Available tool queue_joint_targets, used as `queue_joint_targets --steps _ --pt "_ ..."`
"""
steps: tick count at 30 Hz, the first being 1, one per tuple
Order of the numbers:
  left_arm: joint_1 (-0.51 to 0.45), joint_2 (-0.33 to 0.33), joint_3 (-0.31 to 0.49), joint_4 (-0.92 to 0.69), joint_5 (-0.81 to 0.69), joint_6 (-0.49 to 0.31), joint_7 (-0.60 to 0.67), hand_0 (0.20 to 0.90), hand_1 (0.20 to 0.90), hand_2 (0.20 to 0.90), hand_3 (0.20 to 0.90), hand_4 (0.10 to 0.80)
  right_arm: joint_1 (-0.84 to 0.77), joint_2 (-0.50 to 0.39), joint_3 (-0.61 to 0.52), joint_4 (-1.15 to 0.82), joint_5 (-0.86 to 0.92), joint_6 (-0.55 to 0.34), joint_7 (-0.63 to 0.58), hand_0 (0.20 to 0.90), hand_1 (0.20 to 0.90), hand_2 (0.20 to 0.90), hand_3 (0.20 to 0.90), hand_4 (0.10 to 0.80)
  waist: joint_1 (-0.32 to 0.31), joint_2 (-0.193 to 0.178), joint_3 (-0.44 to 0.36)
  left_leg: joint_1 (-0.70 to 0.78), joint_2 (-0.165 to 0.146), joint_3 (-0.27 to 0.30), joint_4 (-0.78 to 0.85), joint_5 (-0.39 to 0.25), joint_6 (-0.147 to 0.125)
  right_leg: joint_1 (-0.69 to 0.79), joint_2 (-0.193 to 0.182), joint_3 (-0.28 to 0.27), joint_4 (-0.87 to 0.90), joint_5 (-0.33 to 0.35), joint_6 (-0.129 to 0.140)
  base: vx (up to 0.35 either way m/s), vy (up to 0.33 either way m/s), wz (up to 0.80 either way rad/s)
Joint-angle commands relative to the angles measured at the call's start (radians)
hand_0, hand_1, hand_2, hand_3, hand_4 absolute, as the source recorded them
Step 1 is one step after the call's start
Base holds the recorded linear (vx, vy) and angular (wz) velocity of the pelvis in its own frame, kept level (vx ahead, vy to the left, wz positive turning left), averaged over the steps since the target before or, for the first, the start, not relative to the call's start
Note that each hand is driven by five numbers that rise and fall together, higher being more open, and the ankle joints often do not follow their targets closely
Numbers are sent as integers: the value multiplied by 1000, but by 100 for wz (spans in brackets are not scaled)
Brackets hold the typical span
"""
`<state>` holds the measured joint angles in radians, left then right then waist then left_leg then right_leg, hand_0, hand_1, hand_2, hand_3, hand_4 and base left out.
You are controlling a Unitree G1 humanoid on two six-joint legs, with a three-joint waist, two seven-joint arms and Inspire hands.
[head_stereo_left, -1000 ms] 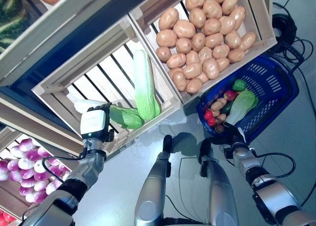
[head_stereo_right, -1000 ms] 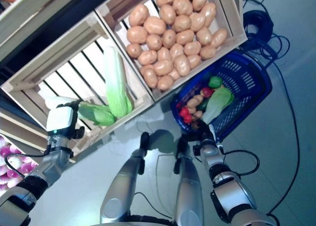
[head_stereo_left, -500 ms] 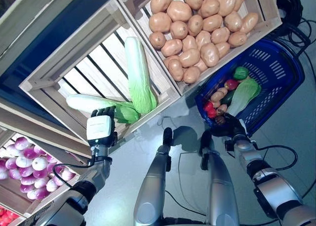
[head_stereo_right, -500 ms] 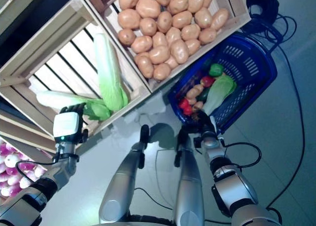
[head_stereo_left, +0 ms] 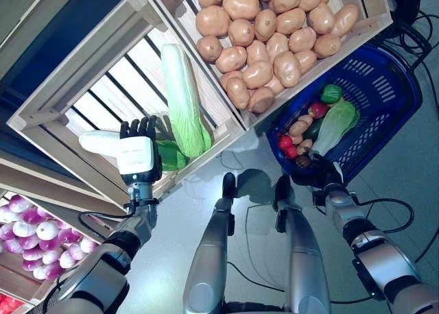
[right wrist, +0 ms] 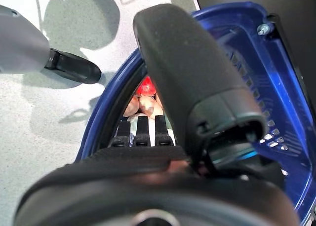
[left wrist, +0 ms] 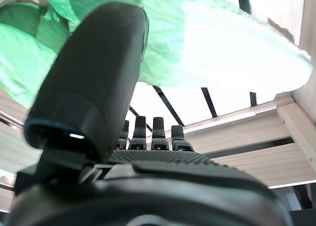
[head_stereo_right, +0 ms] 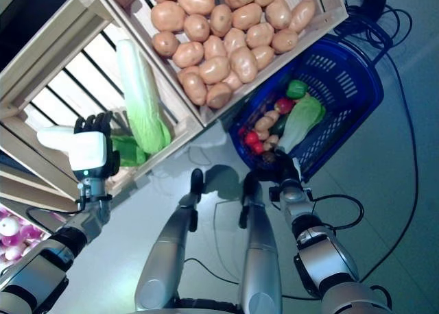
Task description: Put vegetables into the basket
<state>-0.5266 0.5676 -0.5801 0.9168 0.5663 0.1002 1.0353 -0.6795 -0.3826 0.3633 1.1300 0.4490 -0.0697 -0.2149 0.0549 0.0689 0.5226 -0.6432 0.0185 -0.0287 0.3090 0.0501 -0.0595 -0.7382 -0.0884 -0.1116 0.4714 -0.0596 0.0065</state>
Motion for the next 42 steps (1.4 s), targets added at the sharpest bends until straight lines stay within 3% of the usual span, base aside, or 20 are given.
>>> queue_joint_targets --steps 1,9,13,21,30,36,42 --pt "17 38 117 1 -7 35 89 900 900 900 900 800 67 -30 -8 -41 40 -17 15 900 900 900 900 800 -4 -13 -3 -89 -52 7 82 24 18 85 40 7 -91 23 -31 26 41 1" --pt "-20 22 90 37 -10 52 48 900 900 900 900 800 60 -46 -8 -72 47 -10 18 900 900 900 900 800 -19 -23 -3 -120 -44 8 88 25 20 41 48 13 -70 22 -34 8 17 0" --pt "-36 24 83 85 -24 21 -17 900 900 900 900 800 60 -45 -11 -73 53 -21 17 900 900 900 900 800 -23 -40 -3 -131 -40 2 83 27 22 31 56 10 -75 27 -34 2 -18 3" --pt "0 13 44 155 -91 -2 -106 900 900 900 900 800 67 -41 -16 -63 52 -27 28 900 900 900 900 800 -23 -45 -3 -130 -43 -4 77 29 25 30 63 8 -76 30 -34 2 1 1" --pt "2 -7 27 192 -124 -22 -72 900 900 900 900 800 56 -39 -5 -46 52 -38 40 900 900 900 900 800 -21 -41 -3 -135 -47 -6 71 34 25 21 64 4 -75 31 -35 -1 2 0" --pt "-34 -9 76 154 -80 1 120 900 900 900 900 800 29 -53 -5 -42 71 -24 34 900 900 900 900 800 -15 -43 -3 -155 -46 -8 84 32 22 2 60 -1 -57 25 -35 -14 19 2" --pt "-88 6 97 108 -43 4 165 900 900 900 900 800 52 -59 -10 -106 99 -28 2 900 900 900 900 800 -21 -68 -3 -197 -44 -14 102 30 28 -40 70 -4 -39 32 -35 -6 -8 2"
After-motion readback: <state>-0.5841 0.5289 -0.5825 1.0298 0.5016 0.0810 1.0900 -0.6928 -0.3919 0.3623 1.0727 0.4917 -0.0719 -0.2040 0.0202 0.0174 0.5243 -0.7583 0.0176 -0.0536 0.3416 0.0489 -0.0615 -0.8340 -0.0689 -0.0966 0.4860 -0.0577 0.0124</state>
